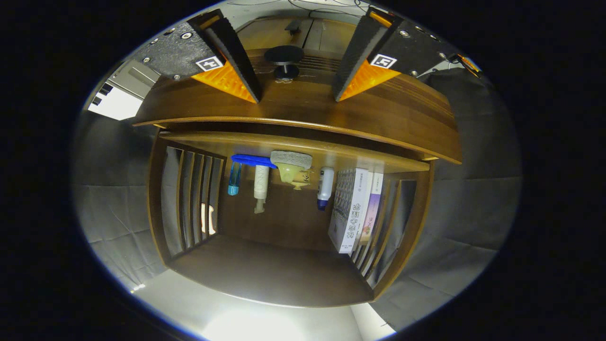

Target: Pull open the drawer, take out the items inside it, and place them on the countertop above the cabinet.

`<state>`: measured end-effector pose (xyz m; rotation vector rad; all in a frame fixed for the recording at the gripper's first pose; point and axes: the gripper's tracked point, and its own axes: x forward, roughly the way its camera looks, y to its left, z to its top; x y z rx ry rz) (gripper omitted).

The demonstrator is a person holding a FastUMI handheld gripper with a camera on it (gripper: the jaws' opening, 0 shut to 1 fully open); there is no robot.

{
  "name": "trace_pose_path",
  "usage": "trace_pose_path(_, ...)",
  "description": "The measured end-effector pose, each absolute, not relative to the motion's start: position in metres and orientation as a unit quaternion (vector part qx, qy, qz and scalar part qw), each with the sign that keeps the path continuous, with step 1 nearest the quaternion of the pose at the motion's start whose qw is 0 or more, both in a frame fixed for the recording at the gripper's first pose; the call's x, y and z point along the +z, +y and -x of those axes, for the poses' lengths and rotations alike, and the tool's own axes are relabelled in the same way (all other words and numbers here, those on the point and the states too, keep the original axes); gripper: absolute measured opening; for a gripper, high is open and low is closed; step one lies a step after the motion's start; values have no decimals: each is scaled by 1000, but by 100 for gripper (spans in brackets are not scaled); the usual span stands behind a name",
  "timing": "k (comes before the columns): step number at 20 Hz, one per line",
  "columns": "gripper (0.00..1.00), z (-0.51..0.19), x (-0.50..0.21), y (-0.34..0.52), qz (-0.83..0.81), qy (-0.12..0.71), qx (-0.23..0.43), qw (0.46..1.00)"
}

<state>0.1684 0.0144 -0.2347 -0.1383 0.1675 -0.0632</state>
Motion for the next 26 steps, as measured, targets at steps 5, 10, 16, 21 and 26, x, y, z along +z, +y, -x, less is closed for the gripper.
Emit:
trace_pose_path(5,97,-201,-237,13,72,86,-32,993)
trace_pose_path(10,97,-219,-240,11,74,89,-32,993)
trace_pose_path(16,96,-208,-213,11,24,98,2,995)
trace_pose_path(21,95,-159,-87,-8,21,30,19,999)
trace_pose_path(26,95,-82,6,-21,32,1,29,999)
